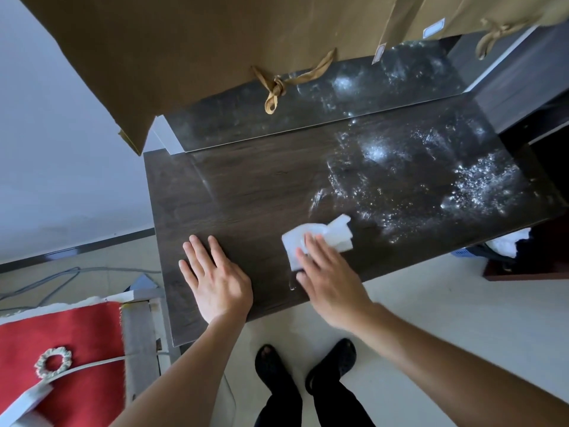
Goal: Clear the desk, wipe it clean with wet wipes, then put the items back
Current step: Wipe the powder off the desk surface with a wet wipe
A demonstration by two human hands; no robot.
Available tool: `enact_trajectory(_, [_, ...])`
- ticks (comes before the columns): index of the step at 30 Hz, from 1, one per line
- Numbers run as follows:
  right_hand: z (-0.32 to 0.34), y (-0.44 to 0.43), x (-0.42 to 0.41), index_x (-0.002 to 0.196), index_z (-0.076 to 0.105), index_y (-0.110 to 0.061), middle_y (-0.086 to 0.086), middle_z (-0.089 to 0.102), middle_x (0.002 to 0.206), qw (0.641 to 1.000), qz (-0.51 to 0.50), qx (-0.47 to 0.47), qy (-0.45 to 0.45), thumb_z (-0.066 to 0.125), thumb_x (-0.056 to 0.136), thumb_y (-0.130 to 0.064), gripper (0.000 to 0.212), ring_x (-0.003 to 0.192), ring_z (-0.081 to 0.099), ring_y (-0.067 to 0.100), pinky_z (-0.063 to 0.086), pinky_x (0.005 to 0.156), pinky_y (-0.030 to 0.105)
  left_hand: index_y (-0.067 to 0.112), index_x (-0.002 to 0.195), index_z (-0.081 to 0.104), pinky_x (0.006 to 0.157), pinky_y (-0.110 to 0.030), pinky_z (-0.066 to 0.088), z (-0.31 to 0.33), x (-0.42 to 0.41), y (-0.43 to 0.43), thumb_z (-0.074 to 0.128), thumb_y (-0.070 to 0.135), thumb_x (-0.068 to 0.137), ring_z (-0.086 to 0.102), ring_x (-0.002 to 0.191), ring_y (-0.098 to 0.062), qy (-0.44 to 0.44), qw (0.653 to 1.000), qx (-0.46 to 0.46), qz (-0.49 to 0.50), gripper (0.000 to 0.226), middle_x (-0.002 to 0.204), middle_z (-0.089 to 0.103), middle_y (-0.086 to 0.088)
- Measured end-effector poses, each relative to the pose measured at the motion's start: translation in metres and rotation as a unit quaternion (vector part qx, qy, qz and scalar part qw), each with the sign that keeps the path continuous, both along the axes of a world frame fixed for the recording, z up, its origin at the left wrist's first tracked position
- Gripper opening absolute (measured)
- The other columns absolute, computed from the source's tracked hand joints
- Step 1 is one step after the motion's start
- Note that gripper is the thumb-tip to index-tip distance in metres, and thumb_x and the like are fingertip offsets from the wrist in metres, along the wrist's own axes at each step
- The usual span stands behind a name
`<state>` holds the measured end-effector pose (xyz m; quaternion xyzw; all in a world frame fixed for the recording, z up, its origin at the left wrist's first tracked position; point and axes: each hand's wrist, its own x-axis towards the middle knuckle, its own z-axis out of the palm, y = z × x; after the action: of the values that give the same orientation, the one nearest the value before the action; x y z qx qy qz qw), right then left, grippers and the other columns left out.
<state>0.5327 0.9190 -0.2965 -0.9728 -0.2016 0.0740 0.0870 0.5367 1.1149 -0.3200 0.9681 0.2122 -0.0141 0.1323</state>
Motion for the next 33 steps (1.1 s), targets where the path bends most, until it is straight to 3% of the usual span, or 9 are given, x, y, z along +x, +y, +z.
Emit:
enact_trajectory(3, [0.004, -0.009, -0.004, 0.139, 0.042, -0.004, 0.017, 0.035, 0.149, 0.998, 0.039, -0.008, 0.052, 0.027, 0.098, -0.035, 0.054, 0.138, 0.031, 0.035, 0.036, 0.107, 0.047, 0.003, 0.143, 0.033, 0.118, -0.05, 0.008, 0.0, 0.0, 0.0, 0.022, 0.023, 0.09, 0.01, 0.145, -0.035, 0.006, 1.0, 0.004, 0.002, 0.058, 0.155, 0.019, -0.022])
enact_trajectory(6, [0.005, -0.005, 0.069, 0.134, 0.044, 0.0, 0.021, 0.039, 0.144, 1.0, -0.012, 0.0, 0.026, 0.029, 0.099, -0.03, 0.049, 0.134, 0.035, 0.039, 0.04, 0.101, 0.049, 0.004, 0.143, 0.034, 0.118, -0.05, 0.008, 0.001, 0.0, 0.0, 0.021, 0.024, 0.09, 0.01, 0.145, -0.035, 0.005, 1.0, 0.006, 0.001, 0.058, 0.155, 0.019, -0.022])
enact_trajectory(9, [0.009, 0.005, 0.133, 0.14, 0.033, -0.002, 0.017, 0.024, 0.151, 0.996, -0.068, -0.016, 0.063, 0.028, 0.102, -0.026, 0.045, 0.14, 0.021, 0.032, 0.028, 0.108, 0.043, 0.004, 0.143, 0.034, 0.118, -0.05, 0.008, 0.001, 0.0, 0.0, 0.022, 0.024, 0.089, 0.011, 0.145, -0.035, 0.005, 1.0, 0.011, -0.001, 0.058, 0.155, 0.02, -0.022])
enact_trajectory(14, [0.005, 0.004, 0.041, 0.131, 0.047, 0.005, 0.024, 0.035, 0.147, 1.0, 0.005, 0.001, 0.03, 0.016, 0.102, -0.034, 0.058, 0.138, 0.029, 0.038, 0.031, 0.111, 0.047, 0.003, 0.142, 0.036, 0.117, -0.051, 0.01, 0.001, 0.001, 0.0, 0.02, 0.024, 0.088, 0.013, 0.144, -0.036, 0.001, 1.0, 0.01, -0.003, 0.06, 0.154, 0.022, -0.023])
enact_trajectory(17, [0.006, -0.012, 0.015, 0.134, 0.046, 0.002, 0.02, 0.041, 0.144, 0.997, 0.061, -0.007, 0.044, 0.025, 0.099, -0.034, 0.054, 0.137, 0.035, 0.033, 0.036, 0.109, 0.045, 0.002, 0.142, 0.036, 0.117, -0.052, 0.01, 0.001, 0.001, 0.001, 0.018, 0.024, 0.087, 0.013, 0.145, -0.036, 0.001, 1.0, 0.008, 0.0, 0.061, 0.154, 0.022, -0.023])
enact_trajectory(23, [0.0, -0.01, 0.162, 0.143, 0.029, -0.002, 0.019, 0.023, 0.153, 0.997, -0.05, -0.03, 0.041, 0.031, 0.101, -0.03, 0.051, 0.141, 0.02, 0.034, 0.022, 0.114, 0.044, 0.004, 0.143, 0.035, 0.118, -0.051, 0.009, 0.0, 0.001, 0.001, 0.021, 0.024, 0.088, 0.012, 0.145, -0.036, 0.009, 1.0, 0.018, -0.005, 0.06, 0.154, 0.021, -0.022])
enact_trajectory(26, [-0.005, 0.005, 0.163, 0.142, 0.031, -0.002, 0.018, 0.025, 0.152, 0.998, -0.053, -0.026, 0.031, 0.027, 0.101, -0.031, 0.051, 0.141, 0.021, 0.033, 0.023, 0.114, 0.043, 0.004, 0.142, 0.035, 0.118, -0.051, 0.01, 0.0, 0.001, 0.001, 0.021, 0.023, 0.087, 0.013, 0.145, -0.036, 0.009, 1.0, 0.024, -0.005, 0.06, 0.154, 0.022, -0.022])
enact_trajectory(30, [0.002, 0.002, 0.071, 0.127, 0.055, -0.003, 0.014, 0.05, 0.137, 0.996, 0.069, 0.057, 0.004, 0.03, 0.092, -0.019, 0.045, 0.128, 0.045, 0.033, 0.043, 0.103, 0.043, 0.003, 0.142, 0.037, 0.117, -0.053, 0.012, 0.0, 0.001, 0.001, 0.025, 0.021, 0.088, 0.015, 0.144, -0.037, 0.005, 1.0, 0.025, -0.005, 0.058, 0.153, 0.023, -0.023])
enact_trajectory(33, [0.007, -0.018, 0.086, 0.105, 0.068, -0.011, 0.009, 0.061, 0.112, 0.989, 0.096, 0.11, -0.021, 0.043, 0.082, 0.001, 0.036, 0.097, 0.055, 0.03, 0.052, 0.076, 0.039, 0.003, 0.141, 0.037, 0.117, -0.052, 0.011, 0.0, 0.002, 0.0, 0.022, 0.023, 0.088, 0.016, 0.144, -0.037, 0.003, 1.0, 0.027, -0.003, 0.059, 0.153, 0.024, -0.024])
